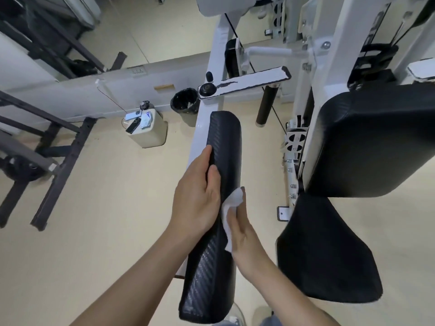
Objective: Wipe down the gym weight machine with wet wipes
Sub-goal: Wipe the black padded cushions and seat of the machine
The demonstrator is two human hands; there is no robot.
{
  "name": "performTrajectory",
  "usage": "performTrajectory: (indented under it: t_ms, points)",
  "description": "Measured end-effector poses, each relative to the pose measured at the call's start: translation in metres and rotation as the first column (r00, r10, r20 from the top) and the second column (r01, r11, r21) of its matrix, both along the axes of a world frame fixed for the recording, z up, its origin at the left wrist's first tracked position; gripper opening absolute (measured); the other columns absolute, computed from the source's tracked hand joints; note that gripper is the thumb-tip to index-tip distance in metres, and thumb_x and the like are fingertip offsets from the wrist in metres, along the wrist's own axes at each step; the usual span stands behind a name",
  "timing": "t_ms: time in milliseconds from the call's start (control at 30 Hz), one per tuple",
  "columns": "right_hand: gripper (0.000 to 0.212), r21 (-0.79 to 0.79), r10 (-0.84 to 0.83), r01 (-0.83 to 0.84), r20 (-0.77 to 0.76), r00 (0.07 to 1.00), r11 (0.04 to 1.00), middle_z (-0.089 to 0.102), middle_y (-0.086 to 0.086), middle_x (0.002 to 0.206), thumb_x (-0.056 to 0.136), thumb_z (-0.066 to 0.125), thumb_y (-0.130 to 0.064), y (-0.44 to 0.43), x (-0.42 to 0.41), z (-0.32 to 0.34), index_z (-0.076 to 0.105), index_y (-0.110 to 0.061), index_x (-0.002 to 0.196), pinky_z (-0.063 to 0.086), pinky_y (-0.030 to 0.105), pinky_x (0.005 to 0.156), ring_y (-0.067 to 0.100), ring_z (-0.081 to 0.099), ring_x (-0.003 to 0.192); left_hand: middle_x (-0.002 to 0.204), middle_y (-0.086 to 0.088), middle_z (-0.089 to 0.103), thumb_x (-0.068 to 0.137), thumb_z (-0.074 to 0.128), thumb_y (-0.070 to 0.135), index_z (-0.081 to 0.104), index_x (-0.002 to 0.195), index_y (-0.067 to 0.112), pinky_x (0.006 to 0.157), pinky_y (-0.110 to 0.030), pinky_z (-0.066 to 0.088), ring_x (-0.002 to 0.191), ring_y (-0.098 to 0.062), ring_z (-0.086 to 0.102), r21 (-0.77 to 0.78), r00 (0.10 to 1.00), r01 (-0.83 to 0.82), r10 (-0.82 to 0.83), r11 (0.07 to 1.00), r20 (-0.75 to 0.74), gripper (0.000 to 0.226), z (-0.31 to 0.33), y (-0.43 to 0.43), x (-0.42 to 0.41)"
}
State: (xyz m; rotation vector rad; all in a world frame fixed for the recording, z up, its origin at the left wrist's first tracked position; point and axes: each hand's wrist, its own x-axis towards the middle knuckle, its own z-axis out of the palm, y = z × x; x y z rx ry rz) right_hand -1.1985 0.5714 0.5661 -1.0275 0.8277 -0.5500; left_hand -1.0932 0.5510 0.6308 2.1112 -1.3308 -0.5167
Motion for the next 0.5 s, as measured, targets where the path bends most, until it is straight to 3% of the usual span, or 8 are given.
performTrajectory:
  t_ms: [67, 133, 233, 300, 367, 433, 500]
  points:
    - [0.076, -0.026, -0.035, 0.033, -0.056, 0.998, 0.999, 0.028, -0.018, 0.152, 0.082, 0.032, -0.079, -0.002, 0.005, 0.006, -0.001, -0.051, 0.145, 0.03, 0.003, 0.096, -0.003, 0.035, 0.132, 0.133, 0.026, 0.041, 0.103, 0.036, 0.022, 0.038, 0.148, 0.025, 0.091, 0.005, 0.022, 0.12, 0.011, 0.038, -0.021, 0.999, -0.017, 0.016, 1.0, -0.047, 0.045, -0.001, 0.001, 0.001]
    - [0.076, -0.078, -0.106, 0.099, -0.096, 0.99, 0.992, 0.039, -0.004, 0.148, 0.092, 0.041, -0.063, -0.044, 0.019, 0.002, 0.003, -0.037, 0.152, 0.036, 0.01, 0.09, 0.005, 0.045, 0.123, 0.141, 0.022, 0.042, 0.103, 0.036, 0.021, 0.038, 0.148, 0.025, 0.1, -0.003, 0.024, 0.13, 0.004, 0.039, -0.035, 0.995, -0.031, 0.027, 0.999, -0.096, 0.045, -0.002, 0.001, 0.002]
    - [0.09, -0.089, -0.203, 0.193, -0.135, 0.97, 0.977, 0.037, 0.005, 0.152, 0.093, 0.051, -0.056, -0.112, 0.039, 0.016, -0.004, -0.024, 0.156, 0.036, 0.032, 0.108, 0.018, 0.044, 0.13, 0.145, 0.014, 0.047, 0.102, 0.035, 0.02, 0.044, 0.144, 0.025, 0.103, -0.013, 0.027, 0.133, -0.003, 0.04, -0.047, 0.996, -0.013, 0.009, 0.999, -0.092, 0.043, -0.001, 0.003, 0.001]
    - [0.099, -0.142, -0.227, 0.202, -0.19, 0.955, 0.969, 0.03, 0.006, 0.157, 0.088, 0.057, -0.056, -0.108, 0.043, 0.025, -0.01, -0.026, 0.155, 0.033, 0.042, 0.113, 0.025, 0.037, 0.139, 0.129, 0.009, 0.059, 0.1, 0.037, 0.017, 0.055, 0.128, 0.025, 0.098, -0.02, 0.039, 0.12, -0.007, 0.051, -0.125, 0.996, -0.003, -0.009, 0.992, -0.094, 0.035, 0.0, 0.004, 0.001]
    - [0.102, -0.242, -0.213, 0.154, -0.241, 0.947, 0.958, 0.027, 0.003, 0.157, 0.086, 0.058, -0.053, -0.068, 0.037, 0.027, -0.015, -0.029, 0.153, 0.032, 0.032, 0.111, 0.019, 0.035, 0.139, 0.12, 0.009, 0.06, 0.095, 0.041, 0.017, 0.057, 0.119, 0.024, 0.097, -0.025, 0.043, 0.113, -0.003, 0.053, -0.228, 0.988, -0.038, 0.004, 0.973, -0.151, 0.03, 0.002, 0.009, 0.002]
    - [0.097, -0.288, -0.198, 0.125, -0.239, 0.951, 0.949, 0.025, -0.005, 0.156, 0.091, 0.058, -0.04, -0.011, 0.022, 0.028, -0.017, -0.034, 0.152, 0.029, 0.02, 0.103, 0.007, 0.034, 0.135, 0.129, 0.012, 0.054, 0.092, 0.046, 0.015, 0.057, 0.124, 0.026, 0.104, -0.021, 0.038, 0.12, 0.003, 0.047, -0.251, 0.978, 0.004, -0.056, 0.968, -0.203, 0.035, 0.003, 0.023, 0.003]
    - [0.086, -0.26, -0.181, 0.137, -0.152, 0.972, 0.956, 0.034, -0.015, 0.148, 0.093, 0.06, -0.026, 0.046, 0.006, 0.034, -0.002, -0.059, 0.142, 0.034, 0.01, 0.094, -0.01, 0.041, 0.124, 0.143, 0.017, 0.043, 0.087, 0.048, 0.017, 0.056, 0.129, 0.032, 0.105, -0.007, 0.03, 0.129, 0.013, 0.035, -0.2, 0.952, 0.168, -0.211, 0.965, -0.221, 0.045, 0.003, 0.053, 0.001]
